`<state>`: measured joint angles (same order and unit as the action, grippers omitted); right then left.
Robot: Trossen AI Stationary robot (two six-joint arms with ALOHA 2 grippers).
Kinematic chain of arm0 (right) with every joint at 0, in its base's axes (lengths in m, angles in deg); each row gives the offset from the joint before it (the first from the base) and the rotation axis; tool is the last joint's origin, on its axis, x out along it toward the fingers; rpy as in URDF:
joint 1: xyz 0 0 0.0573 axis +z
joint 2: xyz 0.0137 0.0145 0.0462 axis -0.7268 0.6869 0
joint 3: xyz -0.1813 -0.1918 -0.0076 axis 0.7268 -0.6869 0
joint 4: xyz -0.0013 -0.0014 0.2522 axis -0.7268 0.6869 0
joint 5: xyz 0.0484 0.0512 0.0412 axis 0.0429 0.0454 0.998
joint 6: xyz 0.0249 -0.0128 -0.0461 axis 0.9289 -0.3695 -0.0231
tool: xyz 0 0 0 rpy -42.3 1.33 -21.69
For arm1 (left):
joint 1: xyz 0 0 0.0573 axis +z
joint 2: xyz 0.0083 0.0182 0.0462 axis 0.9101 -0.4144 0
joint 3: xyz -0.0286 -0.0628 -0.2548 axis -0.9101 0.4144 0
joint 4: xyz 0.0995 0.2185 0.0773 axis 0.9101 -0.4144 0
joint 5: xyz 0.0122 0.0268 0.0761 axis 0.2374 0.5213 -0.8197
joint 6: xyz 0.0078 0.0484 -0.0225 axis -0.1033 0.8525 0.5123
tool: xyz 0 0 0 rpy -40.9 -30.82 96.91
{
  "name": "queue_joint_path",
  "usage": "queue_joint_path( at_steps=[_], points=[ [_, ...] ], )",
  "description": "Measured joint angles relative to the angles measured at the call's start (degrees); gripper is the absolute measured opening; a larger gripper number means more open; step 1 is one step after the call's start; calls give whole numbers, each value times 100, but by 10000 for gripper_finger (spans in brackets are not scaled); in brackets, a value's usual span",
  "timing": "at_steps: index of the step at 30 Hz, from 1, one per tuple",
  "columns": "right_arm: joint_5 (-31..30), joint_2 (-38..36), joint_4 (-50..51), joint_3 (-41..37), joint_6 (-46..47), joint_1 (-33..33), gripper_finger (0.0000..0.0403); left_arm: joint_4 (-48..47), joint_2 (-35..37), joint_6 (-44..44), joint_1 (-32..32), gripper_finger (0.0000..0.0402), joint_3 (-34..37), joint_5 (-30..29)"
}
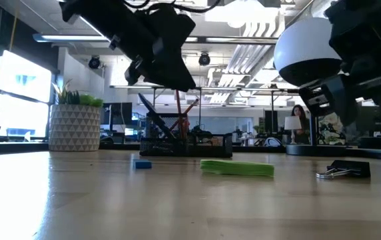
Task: Pick and place office supplies into organizer
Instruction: Put the black binder clip into the black desk organizer
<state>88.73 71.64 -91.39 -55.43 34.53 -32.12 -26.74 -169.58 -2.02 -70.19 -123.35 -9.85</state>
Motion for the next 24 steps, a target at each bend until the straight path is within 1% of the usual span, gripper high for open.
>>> queue_joint_path(
  at_steps=[3, 8, 10, 16, 24],
  points=[
    [-522, 2, 15, 0, -84, 190, 180, 1, 0, -52, -129, 85, 0, 0],
    [-935, 54, -18, 0, -215, 359, 227, -28, 0, -226, -361, 76, 0, -11],
    [-992, 149, -37, 0, -222, 374, 240, -39, 0, -227, -441, 74, 0, -26],
    [-1094, 703, -215, 0, -248, 374, 247, -24, 0, -227, -526, 72, 0, -34],
    [-1083, 1341, -803, 0, -160, 429, 247, -35, 0, -280, -524, 71, 0, 22]
  ],
)
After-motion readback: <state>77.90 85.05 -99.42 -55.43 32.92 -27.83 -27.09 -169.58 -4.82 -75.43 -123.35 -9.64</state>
